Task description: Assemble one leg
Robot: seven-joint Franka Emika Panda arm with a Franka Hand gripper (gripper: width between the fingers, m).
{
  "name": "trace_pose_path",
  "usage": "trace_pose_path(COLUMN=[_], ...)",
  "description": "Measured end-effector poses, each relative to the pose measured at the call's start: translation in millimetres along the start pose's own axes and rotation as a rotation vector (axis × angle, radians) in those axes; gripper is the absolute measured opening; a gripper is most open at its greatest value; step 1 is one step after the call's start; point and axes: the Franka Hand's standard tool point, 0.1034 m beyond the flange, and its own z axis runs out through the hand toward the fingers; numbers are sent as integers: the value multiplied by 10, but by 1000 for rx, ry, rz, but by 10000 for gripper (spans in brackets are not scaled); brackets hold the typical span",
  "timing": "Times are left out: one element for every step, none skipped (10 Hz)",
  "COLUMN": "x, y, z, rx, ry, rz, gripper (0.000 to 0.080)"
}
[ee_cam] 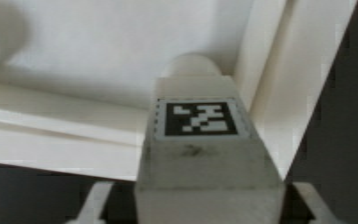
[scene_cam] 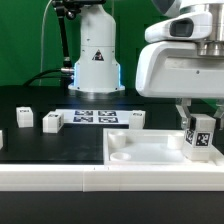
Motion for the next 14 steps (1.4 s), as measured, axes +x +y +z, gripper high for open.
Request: trace_pose_path(x=[0, -4, -7, -12, -19, -25, -29, -31, -40, -51, -59, -66, -71, -73], y=[0, -15, -19, -13, -3, 3, 19, 31, 37, 36, 37, 41, 42, 47], z=[0, 0, 5, 13, 15, 17, 21, 22, 23, 22, 19, 18, 17, 17], rx=[0, 5, 9, 8, 3, -1, -3, -4, -10, -18, -23, -24, -25, -24], ry=[0, -2, -3, -5, -5, -5, -6, -7, -10, -9, -7, -10, -13, -13], rz=[0, 120, 249, 380, 494, 575, 698, 823, 947, 1071, 1158, 1239, 1299, 1321], gripper=[290, 290, 290, 290, 290, 290, 290, 290, 290, 290, 290, 290, 290, 290])
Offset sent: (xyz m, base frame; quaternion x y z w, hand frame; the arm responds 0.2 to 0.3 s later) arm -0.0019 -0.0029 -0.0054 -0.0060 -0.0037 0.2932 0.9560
